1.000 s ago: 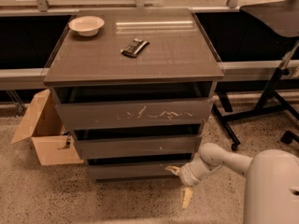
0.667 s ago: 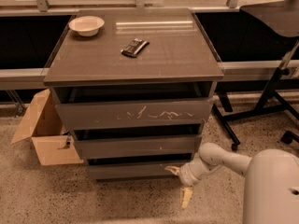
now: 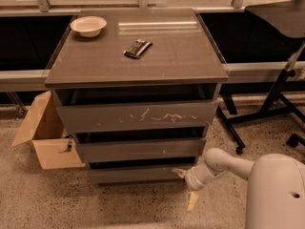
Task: Open bottom drawer
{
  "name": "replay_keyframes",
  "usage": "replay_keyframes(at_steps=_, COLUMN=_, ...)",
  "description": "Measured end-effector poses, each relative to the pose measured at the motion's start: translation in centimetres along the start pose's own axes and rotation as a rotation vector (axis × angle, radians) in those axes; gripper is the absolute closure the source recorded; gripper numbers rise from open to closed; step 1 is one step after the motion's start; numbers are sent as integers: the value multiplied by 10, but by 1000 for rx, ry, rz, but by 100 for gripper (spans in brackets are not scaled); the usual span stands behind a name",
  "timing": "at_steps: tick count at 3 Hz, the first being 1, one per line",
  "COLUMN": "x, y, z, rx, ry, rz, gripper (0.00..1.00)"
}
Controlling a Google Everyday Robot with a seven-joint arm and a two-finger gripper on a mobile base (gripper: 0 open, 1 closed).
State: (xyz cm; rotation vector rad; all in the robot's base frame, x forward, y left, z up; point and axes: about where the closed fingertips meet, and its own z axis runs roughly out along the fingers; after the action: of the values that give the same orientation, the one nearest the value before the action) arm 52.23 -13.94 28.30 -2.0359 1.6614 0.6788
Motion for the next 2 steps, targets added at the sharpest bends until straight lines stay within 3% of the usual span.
replay_keyframes(at_steps=2, x=35, y=-29, z=3, rx=86, ry=54, rz=3, gripper=0)
